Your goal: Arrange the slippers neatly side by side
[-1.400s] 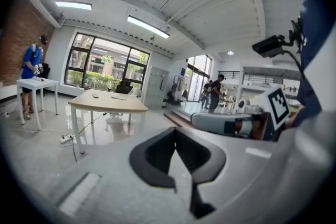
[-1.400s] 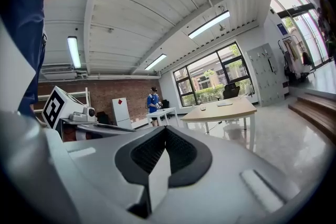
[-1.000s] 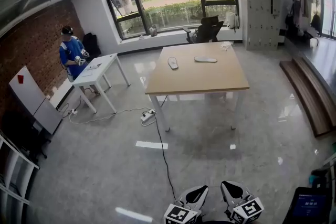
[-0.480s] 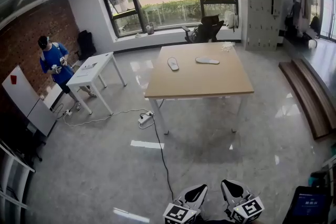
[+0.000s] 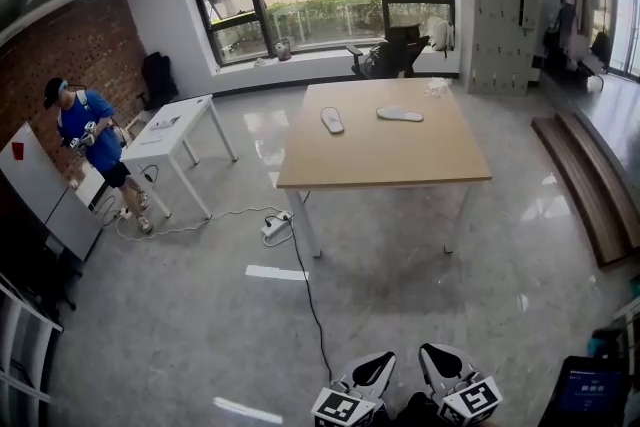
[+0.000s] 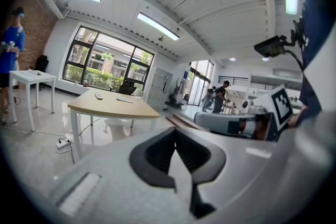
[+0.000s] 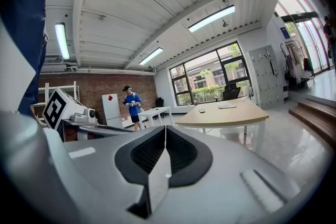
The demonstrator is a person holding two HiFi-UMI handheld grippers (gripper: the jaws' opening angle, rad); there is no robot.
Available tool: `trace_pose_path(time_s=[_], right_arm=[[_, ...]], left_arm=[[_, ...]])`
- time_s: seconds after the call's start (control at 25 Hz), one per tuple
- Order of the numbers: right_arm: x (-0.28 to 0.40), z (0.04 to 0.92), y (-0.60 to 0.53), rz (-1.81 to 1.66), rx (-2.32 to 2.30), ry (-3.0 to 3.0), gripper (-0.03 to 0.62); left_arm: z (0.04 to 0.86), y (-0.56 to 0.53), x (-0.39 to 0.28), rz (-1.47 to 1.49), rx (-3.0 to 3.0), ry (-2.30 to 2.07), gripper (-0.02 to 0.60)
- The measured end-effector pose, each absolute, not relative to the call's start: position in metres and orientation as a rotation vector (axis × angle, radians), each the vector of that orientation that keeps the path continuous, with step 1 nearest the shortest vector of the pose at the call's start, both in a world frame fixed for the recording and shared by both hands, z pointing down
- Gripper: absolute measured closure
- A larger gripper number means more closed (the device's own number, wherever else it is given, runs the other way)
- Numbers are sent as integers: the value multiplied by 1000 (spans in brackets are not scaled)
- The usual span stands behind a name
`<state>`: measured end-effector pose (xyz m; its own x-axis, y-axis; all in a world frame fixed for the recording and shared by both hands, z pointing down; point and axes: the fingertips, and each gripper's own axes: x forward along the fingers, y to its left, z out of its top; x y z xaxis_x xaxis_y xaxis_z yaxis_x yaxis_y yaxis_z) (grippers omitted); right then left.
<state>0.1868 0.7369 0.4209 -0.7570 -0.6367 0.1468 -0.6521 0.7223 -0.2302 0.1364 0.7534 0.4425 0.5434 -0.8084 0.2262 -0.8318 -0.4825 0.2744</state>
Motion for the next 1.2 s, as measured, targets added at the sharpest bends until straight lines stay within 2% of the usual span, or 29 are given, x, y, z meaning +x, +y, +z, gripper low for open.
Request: trace_pose_path(time_s=[0.44,1.2], right_arm=[[169,430,708,435,1065,-2864,582],[166,429,571,427,985,-2900,582]], left_arm=[[449,726,118,105,2419,-1361,578],[450,591,123,116,2399,-1399,578]])
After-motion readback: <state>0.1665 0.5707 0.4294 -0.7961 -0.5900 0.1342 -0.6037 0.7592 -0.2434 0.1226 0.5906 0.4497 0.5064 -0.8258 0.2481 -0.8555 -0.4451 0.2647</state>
